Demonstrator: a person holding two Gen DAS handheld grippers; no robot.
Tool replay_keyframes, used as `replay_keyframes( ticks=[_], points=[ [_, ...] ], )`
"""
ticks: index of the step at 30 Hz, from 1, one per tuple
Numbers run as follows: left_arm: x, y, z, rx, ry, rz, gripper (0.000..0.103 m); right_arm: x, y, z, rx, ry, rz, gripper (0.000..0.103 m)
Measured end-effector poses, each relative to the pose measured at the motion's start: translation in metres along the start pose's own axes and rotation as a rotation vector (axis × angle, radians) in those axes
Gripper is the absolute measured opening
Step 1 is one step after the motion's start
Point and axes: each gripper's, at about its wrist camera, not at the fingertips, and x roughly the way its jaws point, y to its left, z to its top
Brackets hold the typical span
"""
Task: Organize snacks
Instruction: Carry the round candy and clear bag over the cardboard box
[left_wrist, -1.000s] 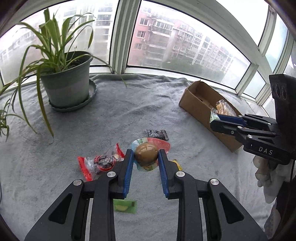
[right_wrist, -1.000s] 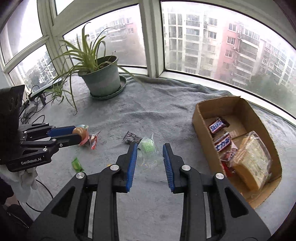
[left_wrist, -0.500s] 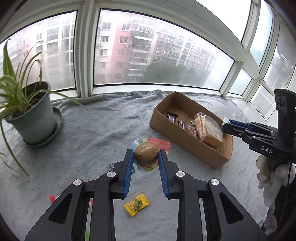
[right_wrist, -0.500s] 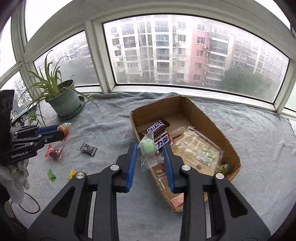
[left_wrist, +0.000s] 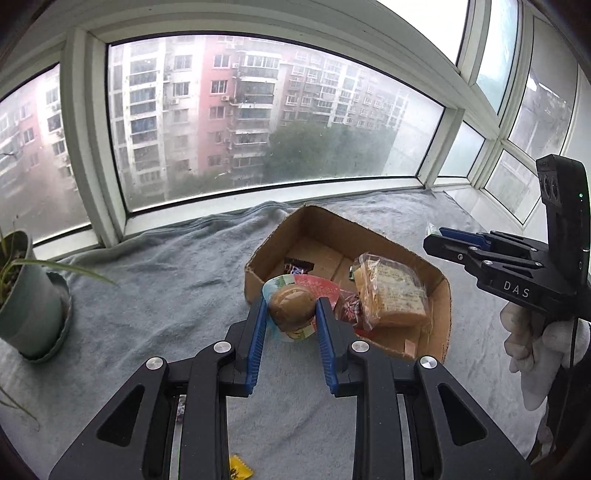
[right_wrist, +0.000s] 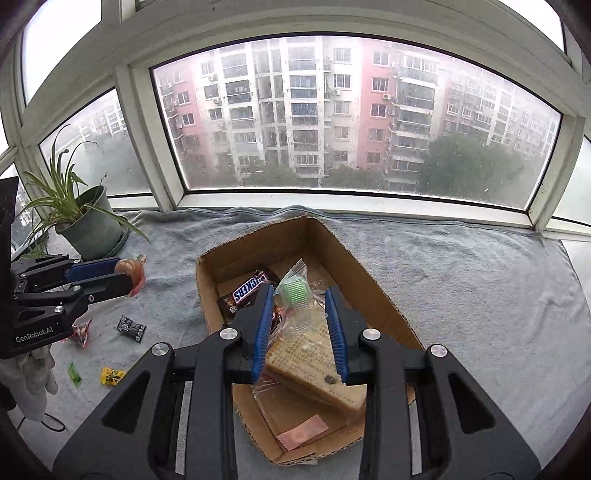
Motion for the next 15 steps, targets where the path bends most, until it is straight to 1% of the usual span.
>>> replay_keyframes(
  ticks=[6, 15],
  points=[
    [0.019, -0.01, 0.015, 0.013, 0.004, -0.009, 0.025, 0.022, -0.009, 0.007, 0.007, 0.014, 0.001, 0.03],
    [0.05, -0.021, 0.024, 0.036, 0.028, -0.007, 0.025, 0.055, -0.017, -0.001, 0.023, 0.059, -0.007, 0.03]
  ],
)
